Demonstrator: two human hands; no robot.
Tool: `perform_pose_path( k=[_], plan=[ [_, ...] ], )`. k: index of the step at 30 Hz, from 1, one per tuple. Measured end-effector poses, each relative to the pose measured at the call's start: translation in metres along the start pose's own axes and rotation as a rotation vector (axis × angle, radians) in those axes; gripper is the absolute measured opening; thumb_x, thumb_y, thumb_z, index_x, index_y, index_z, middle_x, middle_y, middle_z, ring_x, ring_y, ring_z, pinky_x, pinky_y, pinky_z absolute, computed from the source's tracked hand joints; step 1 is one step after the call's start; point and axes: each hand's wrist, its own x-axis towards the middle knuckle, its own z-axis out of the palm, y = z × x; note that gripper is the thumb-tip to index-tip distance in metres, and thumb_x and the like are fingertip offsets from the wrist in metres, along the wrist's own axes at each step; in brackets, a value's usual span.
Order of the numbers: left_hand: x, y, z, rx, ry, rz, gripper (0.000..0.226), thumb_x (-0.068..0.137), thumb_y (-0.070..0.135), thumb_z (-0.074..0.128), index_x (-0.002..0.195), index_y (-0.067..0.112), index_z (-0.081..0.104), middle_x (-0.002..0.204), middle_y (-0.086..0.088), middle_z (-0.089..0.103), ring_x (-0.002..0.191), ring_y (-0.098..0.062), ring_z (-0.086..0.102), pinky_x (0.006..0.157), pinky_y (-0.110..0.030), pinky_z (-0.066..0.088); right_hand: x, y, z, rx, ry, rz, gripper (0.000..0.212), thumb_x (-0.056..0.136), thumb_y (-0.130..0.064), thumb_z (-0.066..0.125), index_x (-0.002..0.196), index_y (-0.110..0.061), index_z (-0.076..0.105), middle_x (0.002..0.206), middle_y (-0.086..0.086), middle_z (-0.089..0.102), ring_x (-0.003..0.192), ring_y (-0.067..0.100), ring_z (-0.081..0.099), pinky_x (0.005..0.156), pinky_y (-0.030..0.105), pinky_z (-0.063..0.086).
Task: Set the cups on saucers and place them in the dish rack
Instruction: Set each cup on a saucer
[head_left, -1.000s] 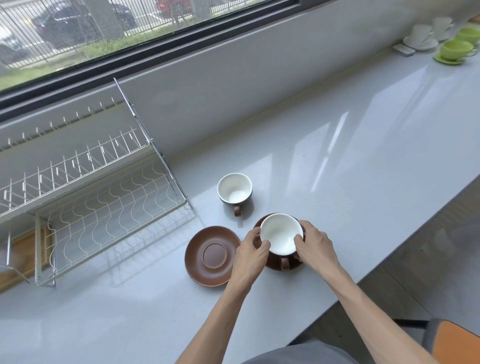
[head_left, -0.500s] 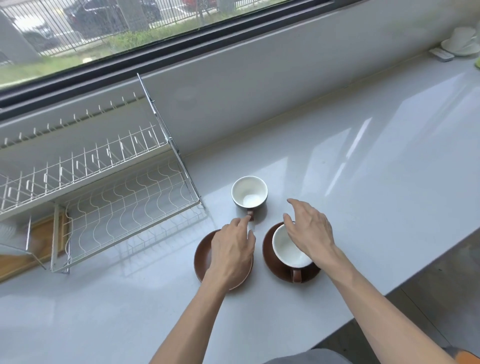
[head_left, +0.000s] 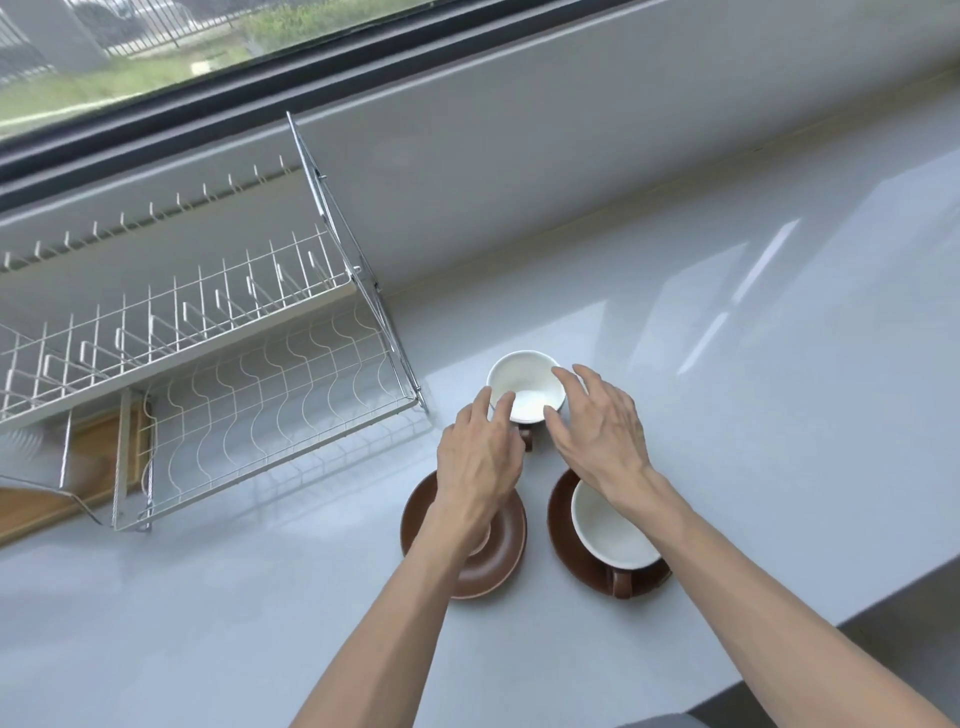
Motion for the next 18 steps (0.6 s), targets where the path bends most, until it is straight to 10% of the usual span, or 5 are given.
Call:
perform_pose_path(
  k=[9, 18],
  plan=[
    [0.032, -0.003, 0.006, -0.355, -0.077, -0.204, 0.061, 0.101, 0.030, 0.046, 0.157, 0.016, 0.026, 0.153, -0.009, 0.045, 0.129, -0.031, 0.053, 0.102, -0.042, 0.043, 0.025, -0.005, 0.006, 0.180, -0.145, 0.152, 0.067, 0.096, -0.037, 0.048, 0.154, -0.019, 0.019, 0.146, 0.010, 0.045, 0.118, 0.036, 0.055, 0.095, 0.044, 0.042],
    [0.048, -0.010, 0.011, -0.758, -0.212, -0.459, 0.055, 0.087, 0.033, 0.048, 0.142, 0.028, 0.044, 0.109, 0.005, 0.058, 0.106, -0.030, 0.066, 0.096, -0.049, 0.055, 0.039, -0.007, 0.008, 0.359, -0.258, 0.291, 0.061, 0.095, -0.026, 0.050, 0.151, -0.014, 0.028, 0.132, 0.017, 0.056, 0.122, 0.037, 0.049, 0.099, 0.038, 0.039]
  ],
)
